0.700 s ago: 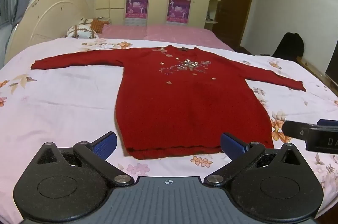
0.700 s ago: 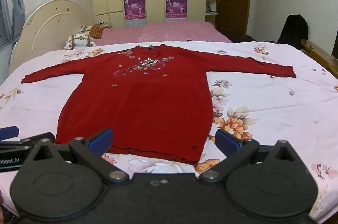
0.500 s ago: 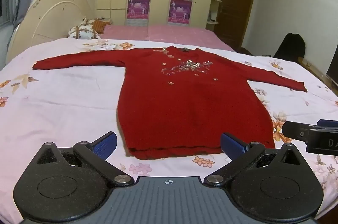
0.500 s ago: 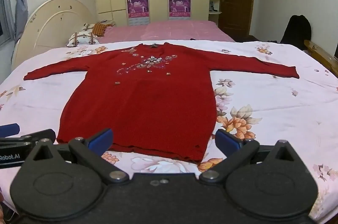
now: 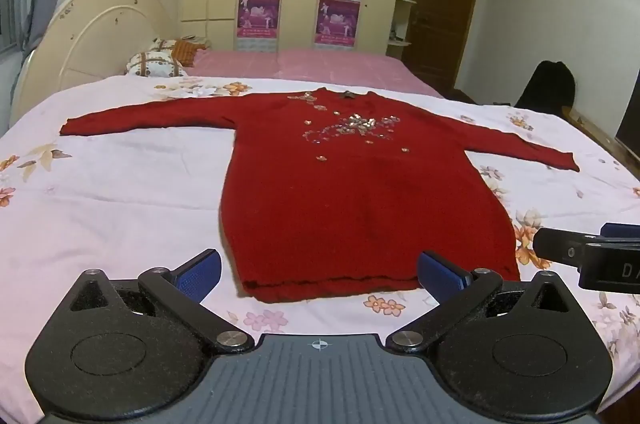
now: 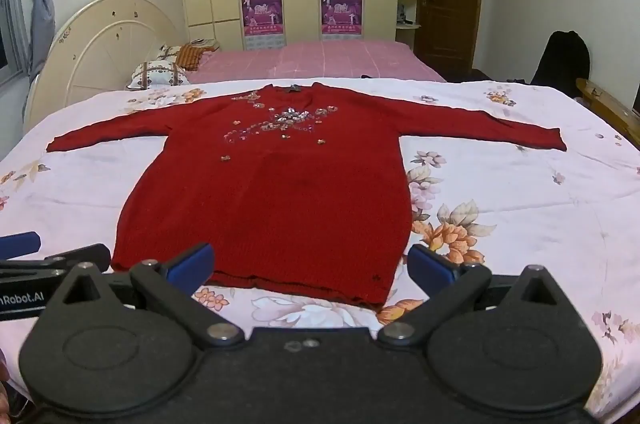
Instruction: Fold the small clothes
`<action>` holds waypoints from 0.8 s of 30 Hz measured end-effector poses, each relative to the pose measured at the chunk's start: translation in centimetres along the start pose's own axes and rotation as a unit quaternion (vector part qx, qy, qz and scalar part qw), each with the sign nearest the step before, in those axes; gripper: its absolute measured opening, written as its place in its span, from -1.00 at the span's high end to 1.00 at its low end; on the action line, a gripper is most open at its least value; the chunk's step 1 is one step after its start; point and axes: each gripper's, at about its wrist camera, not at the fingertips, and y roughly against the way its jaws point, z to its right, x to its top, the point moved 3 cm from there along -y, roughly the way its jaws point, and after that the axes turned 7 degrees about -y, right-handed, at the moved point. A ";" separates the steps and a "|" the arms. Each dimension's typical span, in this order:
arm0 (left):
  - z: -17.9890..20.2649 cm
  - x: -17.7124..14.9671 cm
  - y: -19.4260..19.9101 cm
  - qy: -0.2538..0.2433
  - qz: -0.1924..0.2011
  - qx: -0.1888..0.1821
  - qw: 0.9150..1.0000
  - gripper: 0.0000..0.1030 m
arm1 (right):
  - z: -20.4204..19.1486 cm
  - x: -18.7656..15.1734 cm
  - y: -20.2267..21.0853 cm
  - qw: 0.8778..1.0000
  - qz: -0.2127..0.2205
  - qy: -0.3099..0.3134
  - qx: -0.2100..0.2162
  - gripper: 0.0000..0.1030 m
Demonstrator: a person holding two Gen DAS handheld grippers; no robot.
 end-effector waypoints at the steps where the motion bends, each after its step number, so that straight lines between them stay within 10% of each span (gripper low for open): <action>1: 0.0 0.0 0.0 -0.001 0.001 0.000 1.000 -1.00 | 0.0 0.0 0.0 1.000 0.001 0.000 0.000 -0.99; 24: 0.0 0.2 0.0 -0.007 0.003 0.002 1.000 -1.00 | 0.2 0.1 0.2 1.000 0.004 -0.009 -0.005 -0.99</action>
